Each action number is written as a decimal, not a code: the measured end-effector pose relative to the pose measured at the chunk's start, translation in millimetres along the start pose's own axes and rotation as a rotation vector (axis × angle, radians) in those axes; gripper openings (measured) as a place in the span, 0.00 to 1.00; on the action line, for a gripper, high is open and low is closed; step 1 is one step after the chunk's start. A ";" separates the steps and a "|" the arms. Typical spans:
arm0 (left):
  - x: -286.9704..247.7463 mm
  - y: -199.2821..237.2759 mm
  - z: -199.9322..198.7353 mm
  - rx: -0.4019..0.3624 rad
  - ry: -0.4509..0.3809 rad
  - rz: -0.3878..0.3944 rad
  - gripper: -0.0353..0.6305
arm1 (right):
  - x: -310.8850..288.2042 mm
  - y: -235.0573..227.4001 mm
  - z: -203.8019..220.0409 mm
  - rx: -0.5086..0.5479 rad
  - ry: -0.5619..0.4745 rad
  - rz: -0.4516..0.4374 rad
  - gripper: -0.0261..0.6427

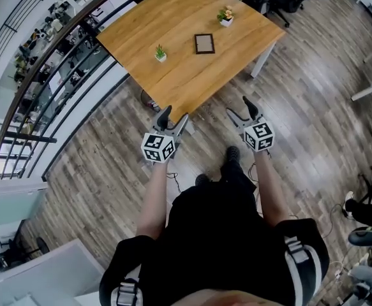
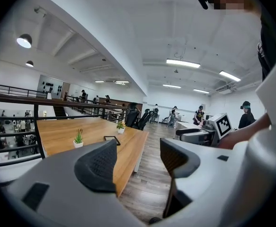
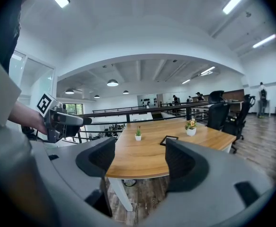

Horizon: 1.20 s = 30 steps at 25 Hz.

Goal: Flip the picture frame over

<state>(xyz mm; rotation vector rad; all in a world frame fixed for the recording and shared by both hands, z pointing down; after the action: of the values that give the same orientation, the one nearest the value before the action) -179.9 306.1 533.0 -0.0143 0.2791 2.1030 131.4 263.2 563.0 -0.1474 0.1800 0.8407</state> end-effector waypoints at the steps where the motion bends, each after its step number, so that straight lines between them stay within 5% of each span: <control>1: -4.7 -1.1 0.7 0.003 0.002 -0.006 0.50 | -1.9 -5.4 0.9 -0.001 0.004 -0.006 0.54; 17: -76.0 -19.9 1.4 0.063 0.010 -0.172 0.50 | -44.3 -111.5 -7.3 -0.011 0.056 -0.129 0.53; 30: -109.0 -40.1 11.7 0.102 -0.008 -0.286 0.50 | -68.2 -155.5 -7.0 0.022 0.071 -0.243 0.52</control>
<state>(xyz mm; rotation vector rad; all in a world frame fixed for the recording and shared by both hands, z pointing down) -87.7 236.5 550.0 0.0138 0.3581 1.8029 202.9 110.0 580.0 -0.1747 0.2328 0.5918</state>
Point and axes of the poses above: the fingertips, and each gripper's own axes: x backward along the fingers, y to its left, z out of its underside, the point moved 9 cm from there along x, backward along the fingers, and after that the axes turned 2 degrees about -y, right-handed, at the moved point
